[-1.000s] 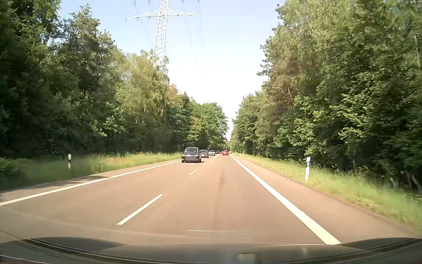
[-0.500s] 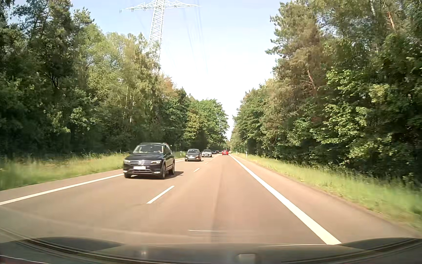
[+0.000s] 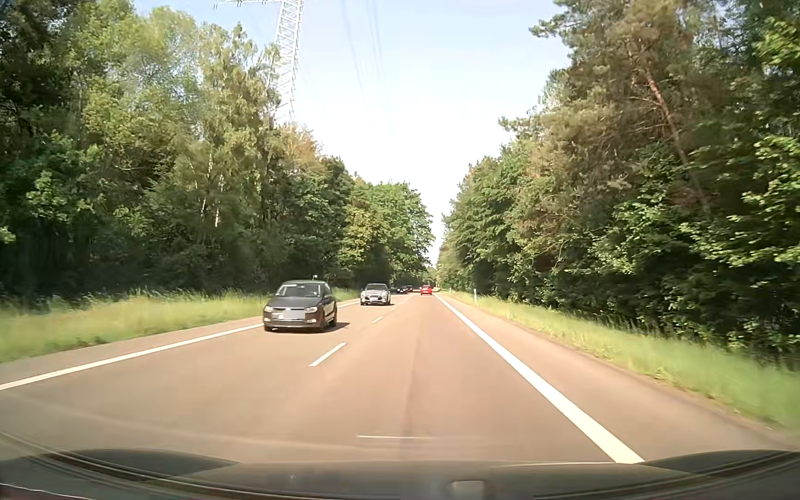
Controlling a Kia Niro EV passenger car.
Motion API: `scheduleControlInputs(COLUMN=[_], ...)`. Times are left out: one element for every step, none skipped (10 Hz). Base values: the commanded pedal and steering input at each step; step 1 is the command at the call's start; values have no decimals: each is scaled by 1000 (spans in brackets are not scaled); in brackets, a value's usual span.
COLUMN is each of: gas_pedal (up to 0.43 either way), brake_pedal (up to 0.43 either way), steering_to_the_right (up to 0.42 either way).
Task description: Follow the waypoints while adhering to traffic rules and regulations
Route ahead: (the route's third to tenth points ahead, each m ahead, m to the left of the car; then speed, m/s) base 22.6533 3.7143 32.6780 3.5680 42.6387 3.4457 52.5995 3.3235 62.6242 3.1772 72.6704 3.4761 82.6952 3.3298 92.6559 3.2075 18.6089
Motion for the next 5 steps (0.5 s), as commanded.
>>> scheduleControlInputs(gas_pedal=[98,98,98,98,98], brake_pedal=[30,30,30,30,30], steering_to_the_right=[2,2,2,1,1])
